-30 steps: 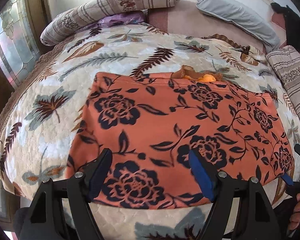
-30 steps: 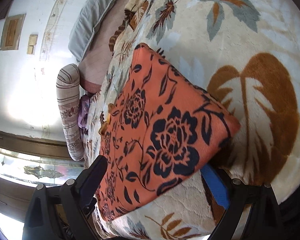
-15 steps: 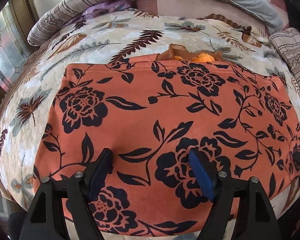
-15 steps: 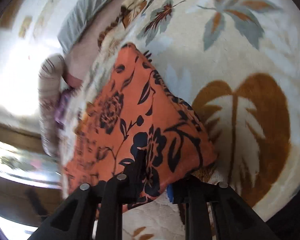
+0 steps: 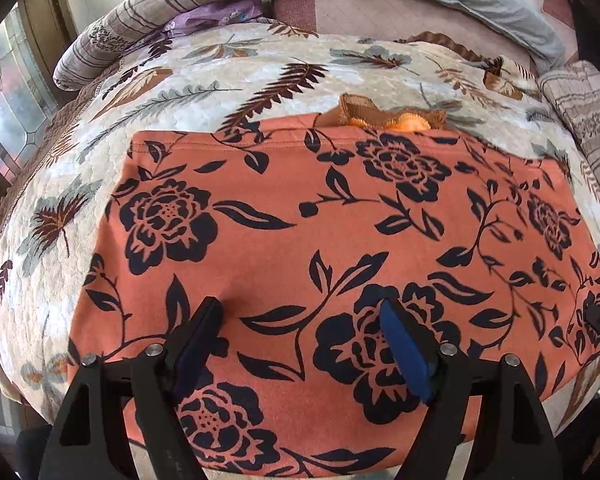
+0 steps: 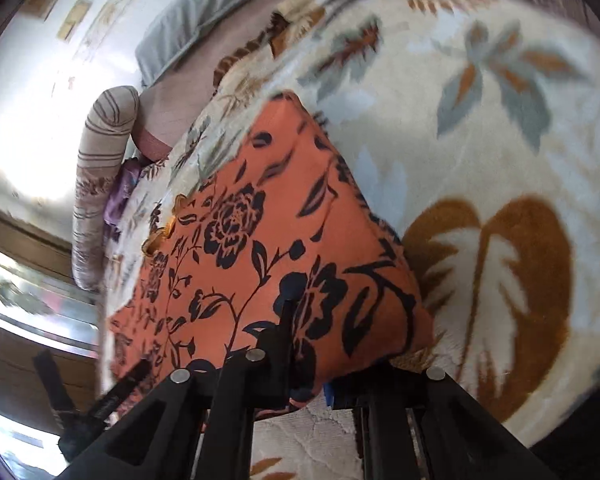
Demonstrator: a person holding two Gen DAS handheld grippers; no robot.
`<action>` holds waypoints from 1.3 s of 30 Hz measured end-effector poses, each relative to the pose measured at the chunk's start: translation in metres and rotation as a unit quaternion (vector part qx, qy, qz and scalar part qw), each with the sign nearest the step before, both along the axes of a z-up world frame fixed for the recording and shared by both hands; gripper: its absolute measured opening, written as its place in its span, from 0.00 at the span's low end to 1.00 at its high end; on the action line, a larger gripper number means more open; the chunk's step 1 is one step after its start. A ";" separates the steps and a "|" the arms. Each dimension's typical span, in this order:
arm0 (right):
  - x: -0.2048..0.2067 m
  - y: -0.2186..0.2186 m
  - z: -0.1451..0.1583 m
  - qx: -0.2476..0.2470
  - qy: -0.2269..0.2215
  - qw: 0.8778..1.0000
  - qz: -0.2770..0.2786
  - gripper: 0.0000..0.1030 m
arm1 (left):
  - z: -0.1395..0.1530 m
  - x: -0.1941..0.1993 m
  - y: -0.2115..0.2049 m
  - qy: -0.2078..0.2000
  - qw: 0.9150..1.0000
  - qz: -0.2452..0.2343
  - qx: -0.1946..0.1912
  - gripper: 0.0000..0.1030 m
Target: Fold small clothes
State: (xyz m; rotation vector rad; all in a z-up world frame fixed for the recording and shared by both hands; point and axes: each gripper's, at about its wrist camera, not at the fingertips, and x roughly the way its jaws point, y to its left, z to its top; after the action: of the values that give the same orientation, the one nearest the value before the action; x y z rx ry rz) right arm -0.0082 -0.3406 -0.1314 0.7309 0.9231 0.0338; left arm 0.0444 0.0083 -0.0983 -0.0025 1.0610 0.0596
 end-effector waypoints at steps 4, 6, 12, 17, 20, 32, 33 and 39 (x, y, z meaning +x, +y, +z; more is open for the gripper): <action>0.000 -0.006 -0.013 0.006 0.022 1.000 0.005 0.18 | 0.005 0.003 -0.005 -0.027 1.000 0.001 0.013 0.79; -0.006 -0.021 -0.022 0.064 0.020 0.998 -0.008 0.29 | -0.021 0.011 -0.011 0.014 0.999 -0.015 0.046 0.83; -0.021 -0.067 0.015 0.022 -0.008 0.999 -0.039 0.73 | -0.022 0.007 -0.010 -0.007 0.998 -0.017 0.052 0.85; 0.063 -0.076 0.031 0.039 -0.030 0.998 0.050 0.73 | -0.025 0.008 -0.011 -0.012 0.998 -0.014 0.052 0.85; 0.133 -0.073 0.020 0.032 -0.002 0.994 0.100 0.73 | -0.023 0.007 -0.011 -0.010 0.999 -0.014 0.051 0.86; 0.183 -0.060 0.009 -0.026 0.024 0.998 0.047 0.77 | -0.023 0.011 -0.005 -0.005 0.999 -0.016 0.044 0.91; 0.169 -0.059 0.018 -0.034 0.008 0.998 0.043 0.77 | -0.022 0.011 -0.005 -0.004 0.999 -0.018 0.043 0.91; 0.071 -0.029 0.048 0.069 -0.031 0.993 0.092 0.77 | -0.016 0.012 -0.004 0.005 0.999 -0.016 0.035 0.90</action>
State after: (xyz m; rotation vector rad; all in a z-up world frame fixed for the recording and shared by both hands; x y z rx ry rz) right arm 0.0623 -0.3694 -0.0837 0.7669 0.9328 0.2833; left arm 0.0566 0.0043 -0.1138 0.0779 1.0675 0.0686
